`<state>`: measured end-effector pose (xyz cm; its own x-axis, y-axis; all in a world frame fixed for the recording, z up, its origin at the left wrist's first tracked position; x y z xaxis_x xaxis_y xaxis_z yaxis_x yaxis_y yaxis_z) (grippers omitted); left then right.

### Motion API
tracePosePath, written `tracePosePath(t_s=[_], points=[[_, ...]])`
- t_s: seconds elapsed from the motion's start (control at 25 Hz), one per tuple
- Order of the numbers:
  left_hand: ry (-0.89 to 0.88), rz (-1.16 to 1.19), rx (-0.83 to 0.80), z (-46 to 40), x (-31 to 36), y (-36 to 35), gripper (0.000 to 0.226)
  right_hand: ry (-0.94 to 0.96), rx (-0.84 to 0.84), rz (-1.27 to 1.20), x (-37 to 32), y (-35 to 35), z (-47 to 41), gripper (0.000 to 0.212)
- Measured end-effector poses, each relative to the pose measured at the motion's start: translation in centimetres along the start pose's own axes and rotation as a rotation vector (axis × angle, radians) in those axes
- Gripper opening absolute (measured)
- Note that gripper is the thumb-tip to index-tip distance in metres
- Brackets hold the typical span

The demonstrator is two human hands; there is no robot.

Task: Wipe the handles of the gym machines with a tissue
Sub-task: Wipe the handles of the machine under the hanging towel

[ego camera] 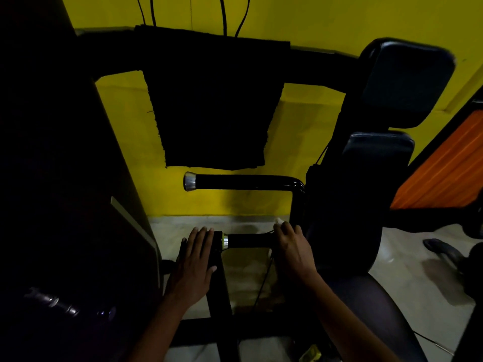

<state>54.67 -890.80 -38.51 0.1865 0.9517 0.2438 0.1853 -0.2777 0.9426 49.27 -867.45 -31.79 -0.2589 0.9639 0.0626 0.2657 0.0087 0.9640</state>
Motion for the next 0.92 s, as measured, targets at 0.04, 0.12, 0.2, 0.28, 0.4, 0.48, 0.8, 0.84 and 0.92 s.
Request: tracePosePath(t_s=[0.04,0.12,0.2,0.28,0.4,0.48,0.8,0.84,0.92], points=[[0.001,0.002,-0.006,0.0,-0.1,-0.1,0.095,0.059,0.011,0.068,0.0,0.3,-0.1,0.037],[0.000,0.002,0.000,0.0,-0.1,-0.1,0.095,0.108,0.011,0.158,0.1,0.5,-0.3,0.028],[-0.002,0.009,-0.001,0.0,0.0,0.0,0.095,0.069,-0.027,0.138,0.0,-0.1,0.0,0.031],[-0.005,0.024,0.003,0.0,0.1,0.2,0.097,0.011,-0.039,0.025,-0.3,-0.4,0.2,0.032],[-0.008,0.024,0.008,0.0,0.1,0.2,0.095,-0.135,0.001,-0.226,-0.5,-0.9,-0.1,0.022],[0.001,0.039,0.009,0.1,0.1,0.1,0.094,-0.191,0.048,-0.373,-1.8,-0.8,-0.1,0.029],[-0.033,-0.030,0.004,0.2,-0.1,0.1,0.079,0.035,-0.010,-0.503,-13.5,0.4,-1.2,0.026],[-0.028,-0.043,-0.003,0.2,-0.2,0.1,0.076,0.045,-0.034,-0.490,-13.2,0.1,-1.1,0.032],[-0.017,-0.045,-0.012,0.1,-0.2,-0.1,0.074,0.104,-0.052,-0.406,-12.2,0.1,-0.7,0.040]])
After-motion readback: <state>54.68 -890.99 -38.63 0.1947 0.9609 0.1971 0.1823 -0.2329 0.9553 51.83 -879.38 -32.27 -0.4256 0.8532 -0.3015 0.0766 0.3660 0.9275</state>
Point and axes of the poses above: each hand's wrist, its own z-axis away from the middle knuckle, its own y-axis out of the back of the hand, x = y × z, the point moved 3 cm from there along -z, towards the middle knuckle, and after that the axes turned 2 degrees about z, right-handed, at the moved point
